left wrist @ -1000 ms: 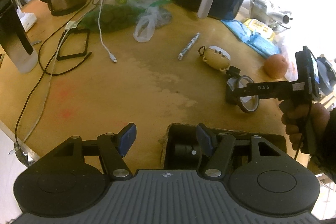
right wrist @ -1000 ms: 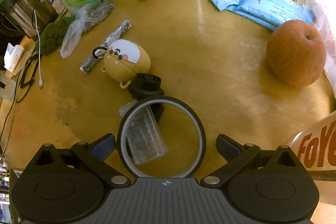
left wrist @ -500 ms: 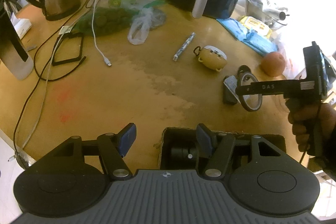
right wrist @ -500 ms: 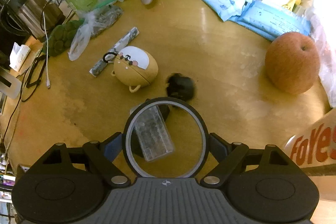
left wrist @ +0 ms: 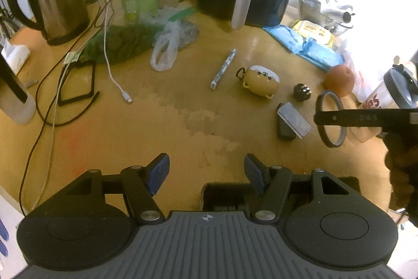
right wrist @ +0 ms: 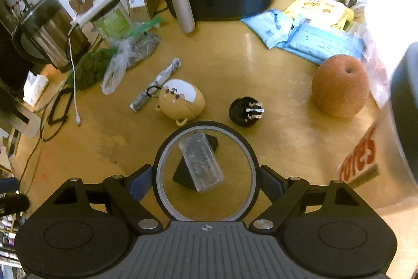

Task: Organize rigid objects
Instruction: 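Lift the clear tape roll off the table with the right gripper, then grasp the silver pen with the left gripper while the right holds the tape roll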

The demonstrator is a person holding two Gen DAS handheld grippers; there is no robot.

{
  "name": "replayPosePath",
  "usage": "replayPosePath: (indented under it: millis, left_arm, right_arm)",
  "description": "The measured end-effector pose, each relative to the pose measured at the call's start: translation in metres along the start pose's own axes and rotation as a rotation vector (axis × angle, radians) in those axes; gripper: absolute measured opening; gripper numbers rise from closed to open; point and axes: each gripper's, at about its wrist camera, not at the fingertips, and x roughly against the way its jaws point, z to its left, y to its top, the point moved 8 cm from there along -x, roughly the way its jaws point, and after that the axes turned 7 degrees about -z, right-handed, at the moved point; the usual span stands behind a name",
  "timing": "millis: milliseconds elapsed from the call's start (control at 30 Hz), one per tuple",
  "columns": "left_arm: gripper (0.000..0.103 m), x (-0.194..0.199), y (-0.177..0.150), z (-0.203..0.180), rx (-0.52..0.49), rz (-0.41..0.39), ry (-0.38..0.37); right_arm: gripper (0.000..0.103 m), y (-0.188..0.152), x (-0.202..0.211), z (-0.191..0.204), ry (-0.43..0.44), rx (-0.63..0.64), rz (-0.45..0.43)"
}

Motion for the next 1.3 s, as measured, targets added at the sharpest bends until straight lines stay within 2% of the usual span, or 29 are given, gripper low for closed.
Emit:
replayPosePath:
  millis: [467, 800, 1033, 1300]
  left_arm:
    - [0.062, -0.031, 0.044, -0.003, -0.110, -0.077, 0.012]
    - [0.062, -0.059, 0.070, -0.008, -0.151, -0.110, -0.002]
    - [0.062, -0.085, 0.076, -0.009, -0.184, -0.094, -0.002]
    - [0.057, -0.117, 0.080, -0.009, -0.210, -0.061, -0.012]
  right_arm:
    - [0.088, -0.007, 0.030, 0.001, -0.033, -0.044, -0.038]
    - [0.088, -0.005, 0.041, -0.004, -0.071, -0.056, -0.049]
    - [0.088, -0.007, 0.049, 0.002, -0.072, -0.051, -0.061]
    - [0.088, -0.016, 0.059, -0.003, -0.091, -0.114, -0.073]
